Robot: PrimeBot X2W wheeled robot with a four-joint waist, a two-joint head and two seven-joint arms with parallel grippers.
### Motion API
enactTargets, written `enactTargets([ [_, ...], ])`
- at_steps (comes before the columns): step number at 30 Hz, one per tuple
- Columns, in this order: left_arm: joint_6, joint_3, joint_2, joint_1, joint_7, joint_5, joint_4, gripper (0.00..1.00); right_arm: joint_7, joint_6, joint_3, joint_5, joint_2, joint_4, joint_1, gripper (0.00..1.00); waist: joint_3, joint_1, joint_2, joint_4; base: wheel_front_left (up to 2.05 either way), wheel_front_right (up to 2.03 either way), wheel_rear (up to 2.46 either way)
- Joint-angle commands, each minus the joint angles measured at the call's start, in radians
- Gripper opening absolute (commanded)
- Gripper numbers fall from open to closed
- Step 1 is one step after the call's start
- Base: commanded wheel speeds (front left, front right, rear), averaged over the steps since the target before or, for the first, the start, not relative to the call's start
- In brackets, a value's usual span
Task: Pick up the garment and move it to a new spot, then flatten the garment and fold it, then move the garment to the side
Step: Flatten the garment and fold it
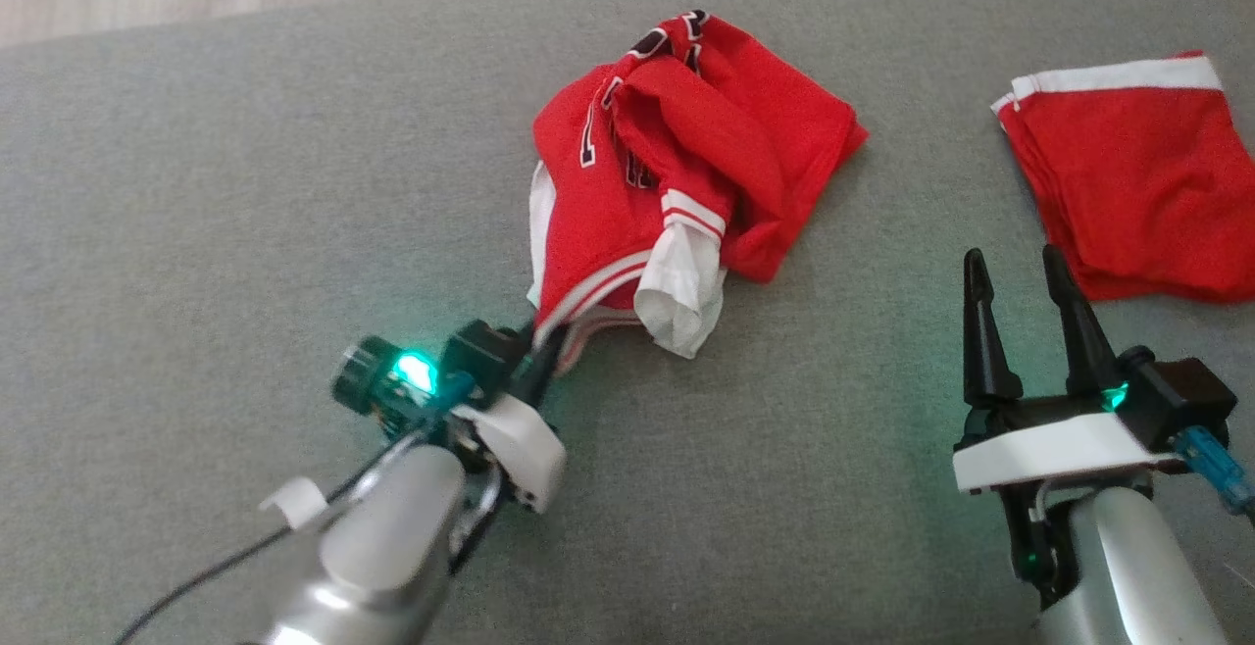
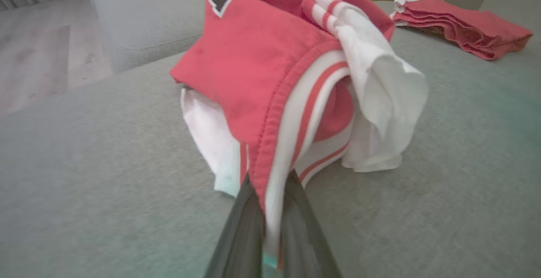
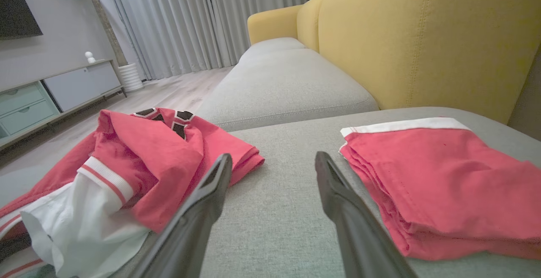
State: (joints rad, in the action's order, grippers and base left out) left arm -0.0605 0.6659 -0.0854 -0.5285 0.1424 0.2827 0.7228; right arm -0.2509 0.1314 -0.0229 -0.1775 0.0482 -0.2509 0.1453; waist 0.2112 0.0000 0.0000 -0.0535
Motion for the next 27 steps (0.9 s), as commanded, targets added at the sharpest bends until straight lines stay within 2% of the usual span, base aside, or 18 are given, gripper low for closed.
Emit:
enactTargets([
  [1, 0.01, -0.031, -0.039, -0.054, 0.01, -0.01, -0.026, 0.0, -0.011, -0.001, -0.025, -0.011, 0.002, 0.029, 0.03, 1.0, -0.014, 0.0, 0.0, 0.014, 0.0, 0.0, 0.0],
  [4, 0.015, -0.045, -0.094, -0.089, 0.01, -0.02, -0.044, 0.0, -0.011, -0.001, -0.039, -0.021, 0.002, 0.023, 0.031, 1.0, -0.03, 0.0, 0.0, 0.03, 0.0, 0.0, 0.0],
  [8, 0.011, -0.07, -0.198, -0.172, -0.013, -0.043, -0.083, 0.0, -0.011, -0.001, -0.066, -0.034, 0.002, 0.017, 0.04, 1.0, -0.036, 0.0, 0.0, 0.038, 0.0, 0.0, 0.0],
  [16, -0.026, -0.107, -0.413, -0.363, -0.097, -0.088, -0.096, 0.0, -0.011, -0.001, -0.101, -0.058, 0.002, 0.015, 0.072, 1.0, -0.004, 0.0, 0.0, 0.017, 0.0, 0.0, 0.0],
  [19, -0.035, -0.114, -0.465, -0.423, -0.108, -0.098, -0.062, 0.0, -0.011, -0.001, -0.106, -0.063, 0.002, 0.014, 0.083, 1.0, 0.015, 0.0, 0.0, 0.001, 0.0, 0.0, 0.0],
  [21, -0.037, -0.123, -0.478, -0.454, -0.107, -0.093, -0.032, 0.0, -0.011, -0.001, -0.108, -0.062, 0.002, 0.013, 0.09, 1.0, 0.028, 0.0, 0.0, -0.007, 0.0, 0.0, 0.0],
  [22, -0.032, -0.131, -0.477, -0.467, -0.105, -0.087, -0.014, 0.81, -0.011, -0.001, -0.108, -0.062, 0.002, 0.012, 0.093, 1.0, 0.033, 0.0, 0.0, -0.011, 0.0, 0.0, 0.0],
  [23, -0.023, -0.136, -0.474, -0.478, -0.103, -0.084, 0.004, 1.0, -0.011, -0.001, -0.108, -0.061, 0.002, 0.012, 0.096, 1.0, 0.039, 0.0, 0.0, -0.014, 0.0, 0.0, 0.0],
  [27, 0.035, -0.164, -0.445, -0.51, -0.041, -0.071, 0.062, 1.0, -0.011, -0.001, -0.102, -0.057, 0.002, 0.016, 0.103, 1.0, 0.054, 0.0, 0.0, -0.018, 0.0, 0.0, 0.0],
])
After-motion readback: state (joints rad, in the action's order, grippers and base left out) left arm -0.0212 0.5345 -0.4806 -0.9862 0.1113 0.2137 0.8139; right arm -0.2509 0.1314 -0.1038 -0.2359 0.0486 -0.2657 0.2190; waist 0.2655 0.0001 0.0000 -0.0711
